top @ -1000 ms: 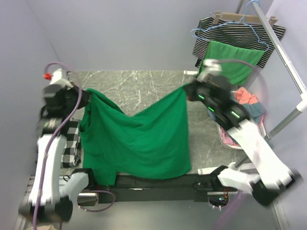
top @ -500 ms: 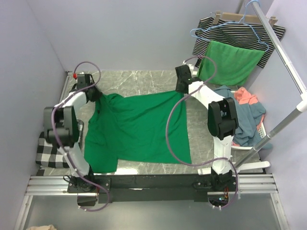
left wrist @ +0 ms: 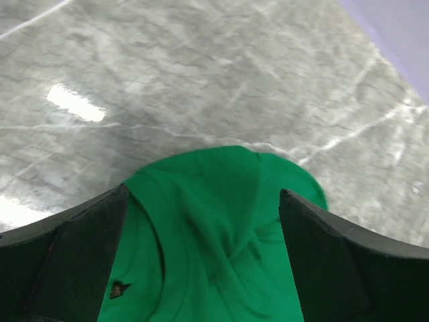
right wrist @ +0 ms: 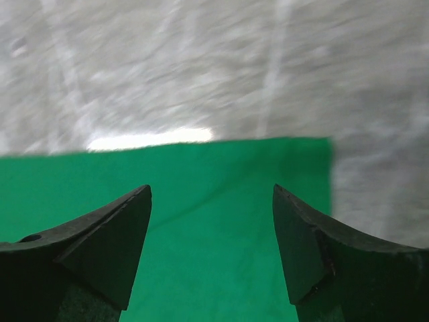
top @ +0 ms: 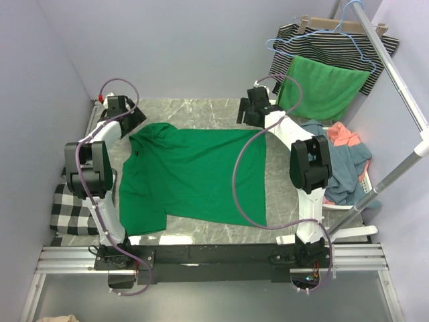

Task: Fold and stack the t-shirts
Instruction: Flatten out the tshirt

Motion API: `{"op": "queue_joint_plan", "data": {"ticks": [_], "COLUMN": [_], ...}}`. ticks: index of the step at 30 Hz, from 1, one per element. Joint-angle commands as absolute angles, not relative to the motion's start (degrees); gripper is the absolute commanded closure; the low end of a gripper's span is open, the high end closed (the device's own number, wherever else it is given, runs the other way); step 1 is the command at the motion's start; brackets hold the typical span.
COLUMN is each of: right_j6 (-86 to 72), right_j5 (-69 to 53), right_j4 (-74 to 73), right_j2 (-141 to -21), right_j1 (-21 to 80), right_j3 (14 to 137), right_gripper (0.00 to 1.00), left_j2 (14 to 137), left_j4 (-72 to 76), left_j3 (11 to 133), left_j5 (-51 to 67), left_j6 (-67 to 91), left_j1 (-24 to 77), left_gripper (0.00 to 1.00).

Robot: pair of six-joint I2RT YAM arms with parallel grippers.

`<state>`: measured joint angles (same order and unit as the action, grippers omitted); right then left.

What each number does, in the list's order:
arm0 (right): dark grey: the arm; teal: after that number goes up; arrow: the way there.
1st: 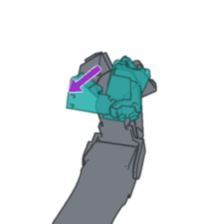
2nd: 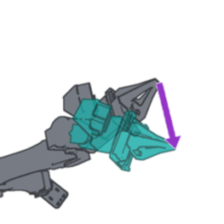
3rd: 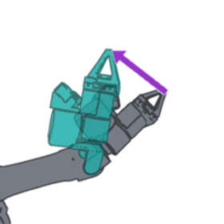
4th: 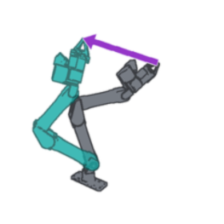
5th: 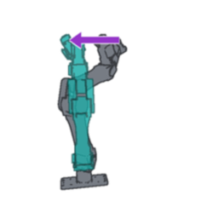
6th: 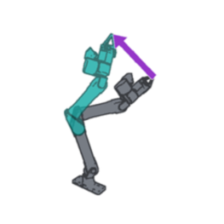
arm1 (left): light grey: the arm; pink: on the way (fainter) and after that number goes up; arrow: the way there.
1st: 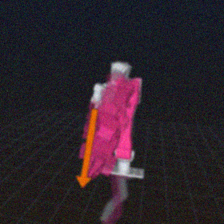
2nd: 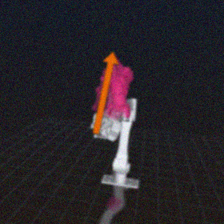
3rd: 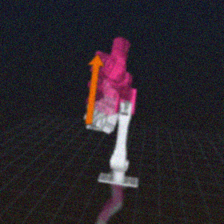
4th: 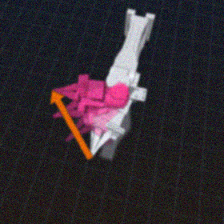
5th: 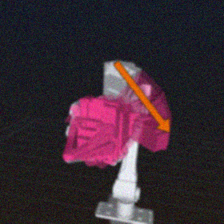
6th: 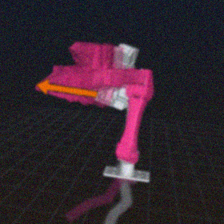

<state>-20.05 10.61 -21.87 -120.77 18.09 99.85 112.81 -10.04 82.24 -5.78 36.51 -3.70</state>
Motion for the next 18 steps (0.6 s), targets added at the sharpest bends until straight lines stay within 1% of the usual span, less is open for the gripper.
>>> {"op": "queue_joint_plan", "data": {"ticks": [1, 2, 4, 5, 9, 11, 14, 18], "right_j6": [-20.21, -20.30, -21.70, -22.23, -23.46, -23.82, -23.64, -23.55], "right_j5": [-4.28, -7.70, -11.31, -12.82, -15.98, -16.44, -16.70, -17.14], "right_j4": [-19.95, -20.30, -18.47, -17.59, -17.58, -15.74, -16.51, -16.96], "right_j2": [-119.00, -119.44, -119.62, -119.71, -120.06, -119.53, -119.88, -121.02], "right_j1": [18.46, 18.46, 18.46, 18.54, 18.72, 18.63, 18.72, 18.81], "right_j3": [100.64, 100.81, 99.07, 97.66, 95.19, 91.78, 89.83, 87.28], "right_gripper": [0.21, 0.21, 0.21, 0.21, 0.23, 0.23, 0.23, 0.24], "left_j2": [110.56, 111.09, 113.45, 114.42, 119.70, 121.81, 124.09, 127.44], "left_j4": [-7.83, -7.21, -6.24, -6.07, -3.87, -2.30, -0.71, -0.97], "left_j3": [85.69, 86.04, 87.18, 87.54, 87.98, 87.28, 86.92, 90.78], "left_j5": [0.94, 7.06, 13.07, 19.36, 29.15, 30.23, 29.71, 29.71], "left_j6": [34.81, 34.20, 34.01, 34.36, 36.91, 37.70, 38.32, 37.62], "left_j1": [-3.78, -3.78, -3.69, -3.60, -3.52, -3.60, -3.60, -3.60], "left_gripper": [0.01, 0.01, 0.01, 0.01, 0.01, 0.02, 0.02, 0.02]}}
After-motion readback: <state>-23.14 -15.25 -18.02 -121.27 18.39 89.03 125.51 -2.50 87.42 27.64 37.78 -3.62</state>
